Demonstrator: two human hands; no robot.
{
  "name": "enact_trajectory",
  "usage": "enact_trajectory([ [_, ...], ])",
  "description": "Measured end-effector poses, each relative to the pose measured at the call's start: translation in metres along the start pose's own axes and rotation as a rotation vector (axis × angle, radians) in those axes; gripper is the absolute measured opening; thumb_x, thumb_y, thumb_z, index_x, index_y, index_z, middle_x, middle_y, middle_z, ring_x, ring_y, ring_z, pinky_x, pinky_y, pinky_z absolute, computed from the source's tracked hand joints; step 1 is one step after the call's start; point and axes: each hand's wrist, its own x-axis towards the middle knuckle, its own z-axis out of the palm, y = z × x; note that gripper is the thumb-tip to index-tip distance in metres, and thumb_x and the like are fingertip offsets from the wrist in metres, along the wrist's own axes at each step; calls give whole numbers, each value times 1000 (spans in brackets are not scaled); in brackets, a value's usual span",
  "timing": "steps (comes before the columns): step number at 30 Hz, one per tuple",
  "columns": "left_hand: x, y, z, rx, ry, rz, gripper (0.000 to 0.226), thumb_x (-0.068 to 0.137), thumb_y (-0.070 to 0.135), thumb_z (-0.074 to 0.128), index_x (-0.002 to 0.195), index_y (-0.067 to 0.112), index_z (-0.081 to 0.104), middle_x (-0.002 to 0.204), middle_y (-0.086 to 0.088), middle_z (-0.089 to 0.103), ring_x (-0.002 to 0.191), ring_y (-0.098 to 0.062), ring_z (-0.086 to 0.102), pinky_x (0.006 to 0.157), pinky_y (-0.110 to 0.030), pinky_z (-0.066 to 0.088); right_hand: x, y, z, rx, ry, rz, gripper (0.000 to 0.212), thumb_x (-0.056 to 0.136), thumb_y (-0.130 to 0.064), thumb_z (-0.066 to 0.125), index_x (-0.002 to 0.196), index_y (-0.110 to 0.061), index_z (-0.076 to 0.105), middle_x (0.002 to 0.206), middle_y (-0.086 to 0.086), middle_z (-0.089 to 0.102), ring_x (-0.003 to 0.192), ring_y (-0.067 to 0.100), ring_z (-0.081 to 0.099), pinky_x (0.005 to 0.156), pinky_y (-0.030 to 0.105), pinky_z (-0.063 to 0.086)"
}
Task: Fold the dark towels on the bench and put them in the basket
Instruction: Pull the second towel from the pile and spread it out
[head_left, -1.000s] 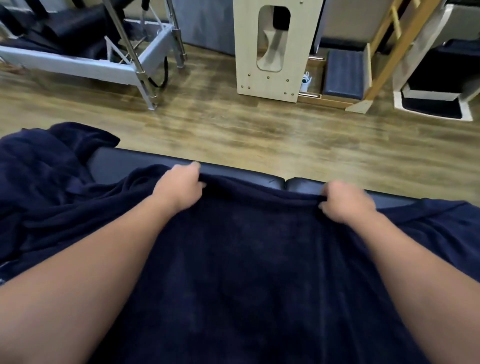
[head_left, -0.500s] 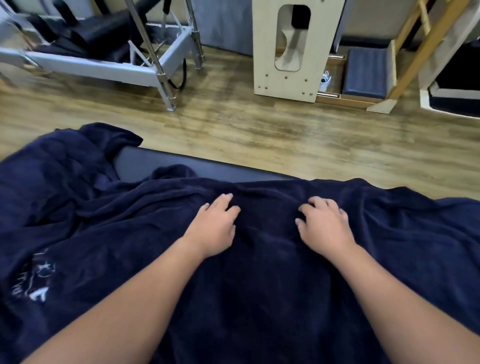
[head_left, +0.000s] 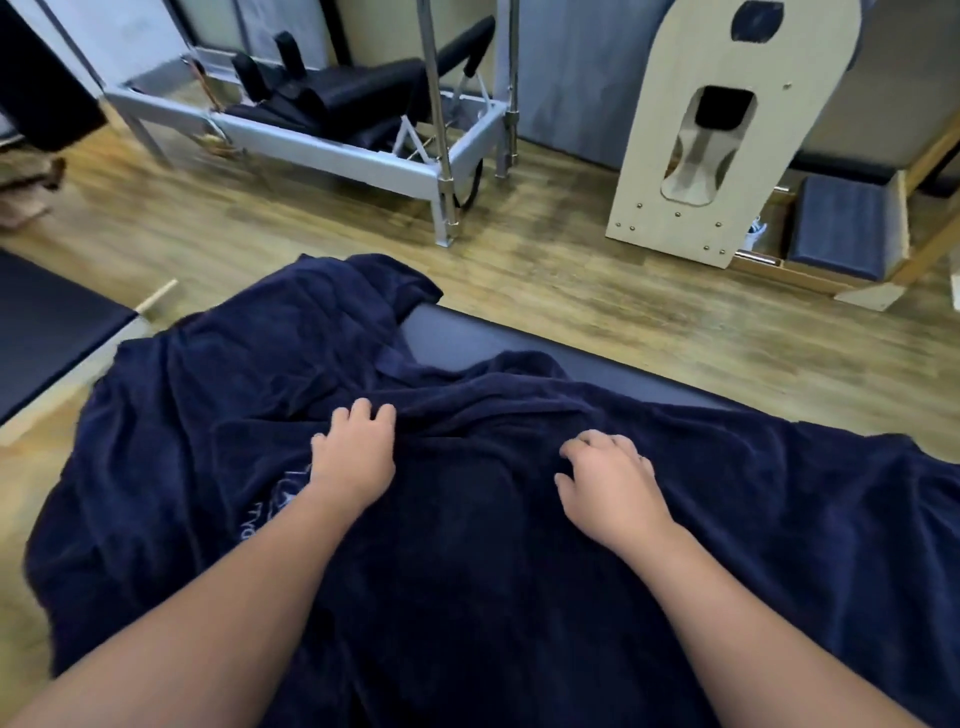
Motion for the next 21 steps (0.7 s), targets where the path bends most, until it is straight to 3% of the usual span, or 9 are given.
enact_trajectory([
  [3, 14, -48, 1, -2, -170, -29, 84, 91, 17, 57, 157, 34, 8, 159, 2, 19, 130, -34, 35, 92, -52, 44, 21, -56, 5, 11, 16, -40, 37, 100, -37, 51, 133, -22, 57, 137, -6, 51, 124, 26, 45, 97, 43, 46],
  [5, 24, -72, 4, 26, -234, 0, 92, 93, 24, 60, 159, 38, -3, 155, -2, 24, 128, -34, 41, 93, -53, 43, 36, -90, 11, 37, 40, -61, 35, 101, -33, 52, 133, -20, 56, 138, -5, 48, 117, 25, 51, 90, 41, 50],
  [7, 32, -84, 7, 94, -232, 33, 79, 93, 29, 61, 158, 35, 15, 142, -7, 36, 119, -33, 48, 93, -52, 43, 53, -116, 15, 40, 62, -50, 40, 101, -26, 52, 140, -22, 48, 147, -5, 37, 110, 26, 57, 78, 40, 53],
  [9, 41, -94, 5, 111, -156, 74, 46, 92, 31, 61, 136, 26, 50, 130, -9, 40, 116, -32, 47, 94, -50, 44, 71, -136, 18, -8, 44, -1, 57, 98, -19, 54, 149, -29, 31, 158, -3, 19, 103, 29, 61, 64, 37, 48],
  [10, 46, -97, 2, 112, -98, 90, 35, 91, 34, 60, 125, 23, 59, 129, -9, 39, 118, -33, 43, 94, -50, 44, 79, -142, 17, -37, 22, 32, 62, 96, -16, 54, 150, -31, 27, 158, 0, 19, 100, 31, 62, 61, 36, 44],
  [12, 55, -103, -9, 94, -28, 106, 32, 91, 43, 60, 116, 23, 62, 131, -10, 38, 120, -34, 37, 91, -51, 42, 92, -149, 9, -128, -40, 72, 48, 95, -14, 52, 140, -26, 41, 141, 5, 42, 102, 35, 63, 64, 37, 42],
  [15, 69, -117, -37, -60, 2, 120, 27, 89, 37, 61, 107, 18, 56, 120, -10, 52, 113, -37, 47, 91, -50, 44, 108, -156, -13, -198, -38, 57, 21, 91, -14, 50, 110, -17, 58, 118, 9, 61, 105, 37, 63, 71, 37, 43],
  [18, 86, -128, -62, -363, 203, 148, 25, 83, 21, 65, 97, 13, 46, 103, -10, 57, 101, -38, 54, 83, -50, 50, 129, -159, -38, -19, 222, 128, 15, 88, -9, 50, 102, -12, 56, 111, 13, 59, 99, 39, 61, 72, 38, 41],
  [21, 98, -131, -80, -470, 356, 112, 57, 80, 19, 73, 129, 20, 43, 122, -11, 46, 113, -36, 46, 83, -51, 49, 146, -166, -43, 242, 351, 250, 32, 93, -13, 57, 125, -12, 49, 136, 15, 40, 102, 42, 58, 82, 41, 43],
])
